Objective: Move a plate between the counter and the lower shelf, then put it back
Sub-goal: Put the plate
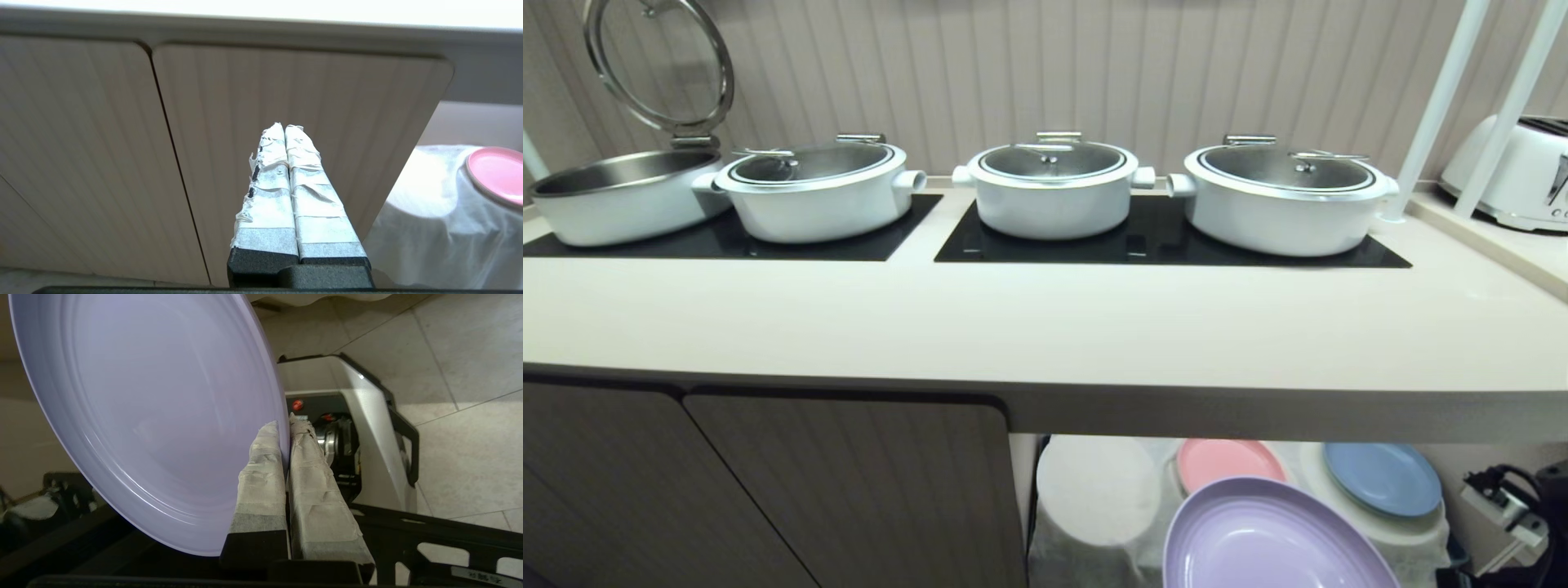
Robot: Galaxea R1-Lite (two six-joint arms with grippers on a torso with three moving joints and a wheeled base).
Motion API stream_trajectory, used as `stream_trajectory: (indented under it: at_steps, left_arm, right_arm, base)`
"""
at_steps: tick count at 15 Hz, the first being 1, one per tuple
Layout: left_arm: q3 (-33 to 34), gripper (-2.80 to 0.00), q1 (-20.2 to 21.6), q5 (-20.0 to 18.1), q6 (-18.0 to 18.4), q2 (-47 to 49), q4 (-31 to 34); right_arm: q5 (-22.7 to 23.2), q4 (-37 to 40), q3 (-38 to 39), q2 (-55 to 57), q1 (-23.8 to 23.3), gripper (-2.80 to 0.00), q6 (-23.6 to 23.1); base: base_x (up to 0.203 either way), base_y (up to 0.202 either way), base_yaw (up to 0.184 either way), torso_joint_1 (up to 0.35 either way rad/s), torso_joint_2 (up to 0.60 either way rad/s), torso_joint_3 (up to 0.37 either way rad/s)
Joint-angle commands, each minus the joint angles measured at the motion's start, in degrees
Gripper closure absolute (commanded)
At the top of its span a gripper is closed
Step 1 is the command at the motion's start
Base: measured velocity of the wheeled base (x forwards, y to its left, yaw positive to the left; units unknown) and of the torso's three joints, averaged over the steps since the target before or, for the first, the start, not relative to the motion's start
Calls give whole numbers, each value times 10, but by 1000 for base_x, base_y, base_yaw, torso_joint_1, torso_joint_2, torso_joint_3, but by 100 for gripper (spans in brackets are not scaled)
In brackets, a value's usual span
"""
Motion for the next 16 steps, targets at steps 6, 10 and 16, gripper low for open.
stream_trajectory:
  at_steps: [6,10,16]
  left_arm:
    - [0,0,0,0,0,0,0]
    - [0,0,0,0,0,0,0]
    - [0,0,0,0,0,0,0]
  right_arm:
    - [37,33,-11,-23,-1,0,-24]
    - [38,33,-11,-23,-1,0,-24]
    - [38,33,-11,-23,-1,0,-24]
  base:
    - [0,0,0,273,-590,-311]
    - [0,0,0,226,-452,-234]
    - [0,0,0,165,-347,-179]
